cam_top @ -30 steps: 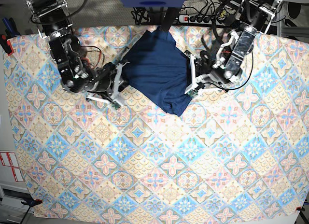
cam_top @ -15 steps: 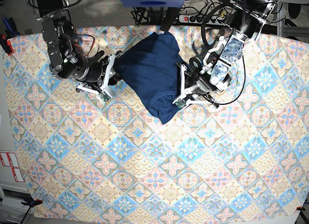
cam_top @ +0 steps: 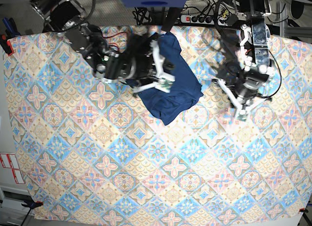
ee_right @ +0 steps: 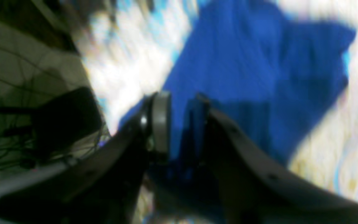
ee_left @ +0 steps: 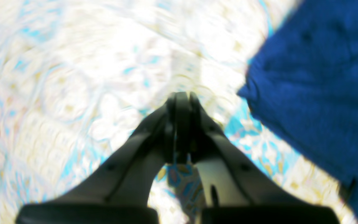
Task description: Fold the T-shirt properly
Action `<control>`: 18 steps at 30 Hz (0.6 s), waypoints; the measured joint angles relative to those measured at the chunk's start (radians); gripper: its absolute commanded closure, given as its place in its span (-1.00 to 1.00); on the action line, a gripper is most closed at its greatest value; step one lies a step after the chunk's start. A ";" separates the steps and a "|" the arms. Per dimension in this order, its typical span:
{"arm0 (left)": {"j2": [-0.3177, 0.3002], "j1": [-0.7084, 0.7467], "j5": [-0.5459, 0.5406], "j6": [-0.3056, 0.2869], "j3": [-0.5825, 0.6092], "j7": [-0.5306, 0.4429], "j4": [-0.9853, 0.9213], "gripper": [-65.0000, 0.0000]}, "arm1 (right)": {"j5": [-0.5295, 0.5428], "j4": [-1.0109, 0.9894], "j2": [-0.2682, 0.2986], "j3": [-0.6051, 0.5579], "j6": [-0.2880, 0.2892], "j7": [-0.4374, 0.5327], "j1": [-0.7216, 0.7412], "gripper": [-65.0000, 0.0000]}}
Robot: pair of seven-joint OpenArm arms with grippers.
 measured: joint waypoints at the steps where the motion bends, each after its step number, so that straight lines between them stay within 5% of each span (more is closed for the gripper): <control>1: 0.027 0.005 -0.003 -0.001 -0.056 0.001 0.005 1.00 | 0.007 -0.003 -0.019 -0.015 0.005 -0.001 0.021 0.61; 7: 0.108 0.016 -0.110 0.001 -0.326 0.018 0.004 1.00 | 0.004 -0.126 -0.093 -0.025 -0.002 -0.002 0.119 0.61; 12: 0.122 0.035 -0.225 -0.001 -0.382 0.018 0.004 1.00 | 0.014 -0.326 -0.195 -0.032 -0.002 0.012 0.152 0.61; 18: 0.124 0.055 -0.296 -0.001 -0.419 0.019 0.004 1.00 | -0.005 -0.503 -0.272 -0.026 -0.007 0.008 0.187 0.89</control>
